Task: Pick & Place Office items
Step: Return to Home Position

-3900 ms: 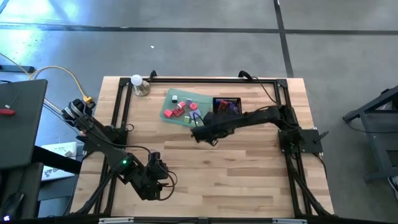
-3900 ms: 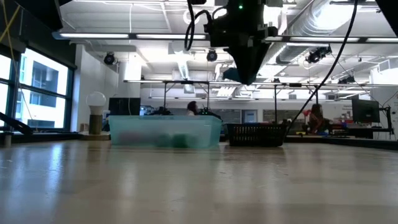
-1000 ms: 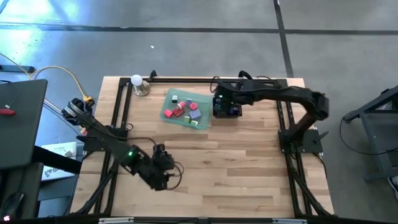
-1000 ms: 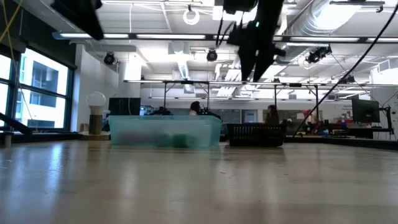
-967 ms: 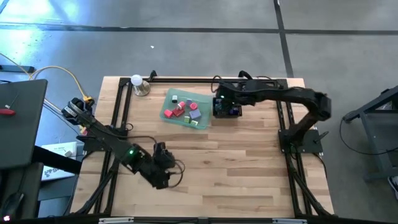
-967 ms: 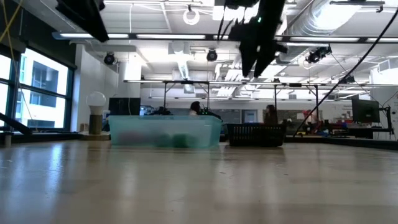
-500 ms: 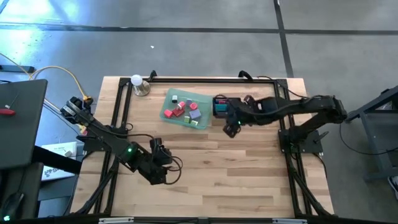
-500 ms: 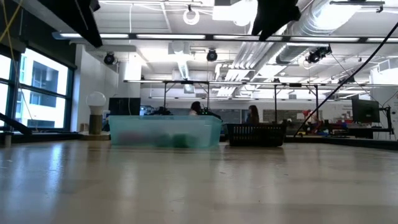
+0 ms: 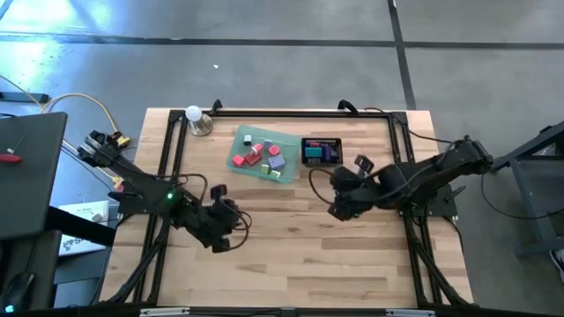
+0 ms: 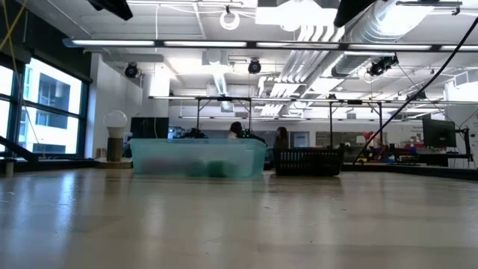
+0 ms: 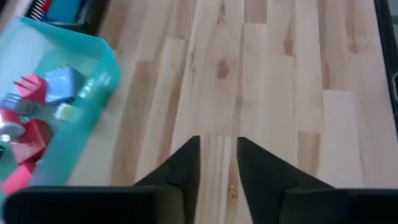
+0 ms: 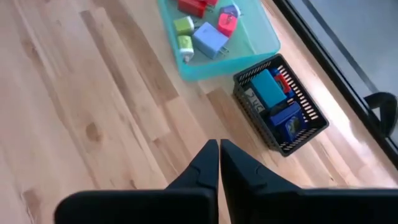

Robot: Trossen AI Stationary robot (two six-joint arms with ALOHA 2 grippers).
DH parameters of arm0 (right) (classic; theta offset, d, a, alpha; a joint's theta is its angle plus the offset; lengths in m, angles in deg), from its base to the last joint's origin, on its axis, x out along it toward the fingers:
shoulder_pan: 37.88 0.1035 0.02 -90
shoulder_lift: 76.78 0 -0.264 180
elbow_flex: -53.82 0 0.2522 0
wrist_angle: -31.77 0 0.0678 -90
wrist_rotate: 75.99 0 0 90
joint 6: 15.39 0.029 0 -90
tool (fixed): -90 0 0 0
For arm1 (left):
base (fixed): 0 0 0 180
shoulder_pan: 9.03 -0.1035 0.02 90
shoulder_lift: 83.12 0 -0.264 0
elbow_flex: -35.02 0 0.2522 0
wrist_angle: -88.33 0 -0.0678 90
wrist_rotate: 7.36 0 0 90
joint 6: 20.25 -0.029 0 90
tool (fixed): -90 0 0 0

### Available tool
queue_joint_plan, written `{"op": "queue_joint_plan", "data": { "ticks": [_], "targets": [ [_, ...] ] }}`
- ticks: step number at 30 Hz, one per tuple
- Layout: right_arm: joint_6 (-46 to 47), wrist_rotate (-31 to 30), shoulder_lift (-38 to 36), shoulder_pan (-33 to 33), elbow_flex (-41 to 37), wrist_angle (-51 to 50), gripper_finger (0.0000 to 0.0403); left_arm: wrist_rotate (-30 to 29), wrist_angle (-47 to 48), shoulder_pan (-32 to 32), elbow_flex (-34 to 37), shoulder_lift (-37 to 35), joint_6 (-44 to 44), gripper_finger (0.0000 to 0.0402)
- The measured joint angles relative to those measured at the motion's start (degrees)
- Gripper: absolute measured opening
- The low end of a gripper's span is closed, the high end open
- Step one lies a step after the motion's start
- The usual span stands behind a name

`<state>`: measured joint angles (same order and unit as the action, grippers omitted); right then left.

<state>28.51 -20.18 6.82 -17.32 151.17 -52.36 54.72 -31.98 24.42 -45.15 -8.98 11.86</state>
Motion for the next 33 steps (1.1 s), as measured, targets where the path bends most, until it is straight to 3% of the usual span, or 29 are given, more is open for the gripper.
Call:
{"op": "queue_joint_plan", "data": {
  "ticks": [7, 12, 18, 22, 28, 33],
  "targets": [
    [1.87, -4.61, -4.99, 6.62, -4.75, -0.46, 0.0003, -1.83, 3.3, -3.36, 0.0, -4.73, -1.85, 0.0012],
    [8.69, -8.85, -15.59, 11.63, -17.47, 4.84, 0.0002, -4.34, 9.64, -5.08, 0.96, -9.03, 0.87, 0.0001],
    [1.14, -11.97, -28.28, 15.63, -36.78, 31.01, 0.0002, -5.22, 8.66, -5.62, 8.45, -16.4, 2.74, 0.0],
    [-6.99, -10.64, -33.82, 15.71, -48.19, 47.94, 0.0002, -1.04, 2.32, -6.86, 16.28, -22.5, -1.05, 0.0],
    [-7.61, -6.5, -40.44, 15.29, -62.04, 61.63, 0.0002, 2.96, -6.14, -13.7, 25.94, -31.92, -4.65, 0.0],
    [-10.13, -2.91, -44.81, 15.31, -70.17, 73.49, 0.0002, 11.35, -13.06, -17.94, 32.15, -40.34, -9.02, 0.0]
  ]
}}
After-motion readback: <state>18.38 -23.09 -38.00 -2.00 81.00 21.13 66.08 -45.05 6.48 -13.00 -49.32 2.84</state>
